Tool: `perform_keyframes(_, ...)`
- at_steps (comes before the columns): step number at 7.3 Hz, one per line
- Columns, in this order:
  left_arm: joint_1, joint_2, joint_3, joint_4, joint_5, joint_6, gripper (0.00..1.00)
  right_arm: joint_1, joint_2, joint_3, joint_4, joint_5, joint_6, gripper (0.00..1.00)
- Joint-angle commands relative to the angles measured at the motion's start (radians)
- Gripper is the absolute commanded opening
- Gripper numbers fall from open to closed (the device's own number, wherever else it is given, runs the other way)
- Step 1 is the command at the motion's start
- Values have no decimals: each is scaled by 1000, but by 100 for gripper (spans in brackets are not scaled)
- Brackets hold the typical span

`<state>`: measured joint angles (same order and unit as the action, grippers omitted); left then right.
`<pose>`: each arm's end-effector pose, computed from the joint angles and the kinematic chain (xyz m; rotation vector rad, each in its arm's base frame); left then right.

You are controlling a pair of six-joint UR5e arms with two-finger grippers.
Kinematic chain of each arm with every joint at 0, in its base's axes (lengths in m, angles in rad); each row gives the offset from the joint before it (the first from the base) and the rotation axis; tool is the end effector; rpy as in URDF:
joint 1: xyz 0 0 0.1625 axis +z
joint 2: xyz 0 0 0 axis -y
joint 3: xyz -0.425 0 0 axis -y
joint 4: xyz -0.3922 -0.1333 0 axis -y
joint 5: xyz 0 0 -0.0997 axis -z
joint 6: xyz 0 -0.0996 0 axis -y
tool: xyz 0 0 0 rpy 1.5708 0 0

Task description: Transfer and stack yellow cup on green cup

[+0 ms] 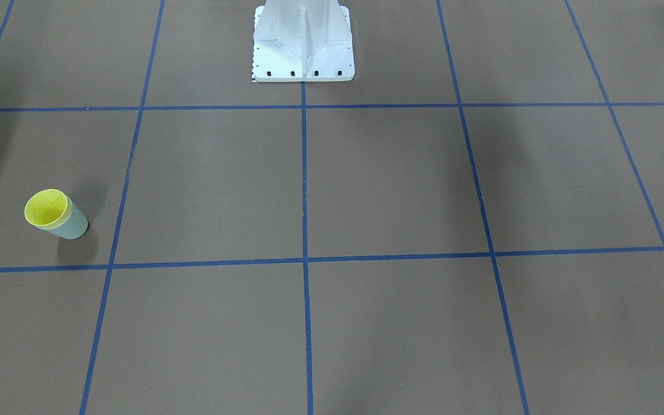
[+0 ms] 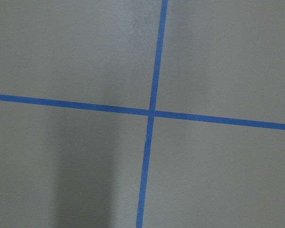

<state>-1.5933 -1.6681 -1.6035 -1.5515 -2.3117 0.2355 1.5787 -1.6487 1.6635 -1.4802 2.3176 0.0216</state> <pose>-0.0781 -0.5358 0.5967 0.2004 0.7222 0.2440 0.0693 -0.4654 0.6426 0.0953 -0.7467 -0.0113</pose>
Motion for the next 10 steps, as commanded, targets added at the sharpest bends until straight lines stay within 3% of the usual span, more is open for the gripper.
perform_keyframes(1,-7,36,5,19,2,-37,100,21,-29,-36,-3,76,1,99)
perform_keyframes(3,-7,39,-1,18,-2,-73,100,63,-25,-31,-26,121,8,99)
perform_keyframes(6,-4,36,-3,16,2,-99,100,61,-23,76,-155,13,9,99)
perform_keyframes(10,-4,51,-3,14,-1,-100,100,60,-28,64,-143,29,1,99)
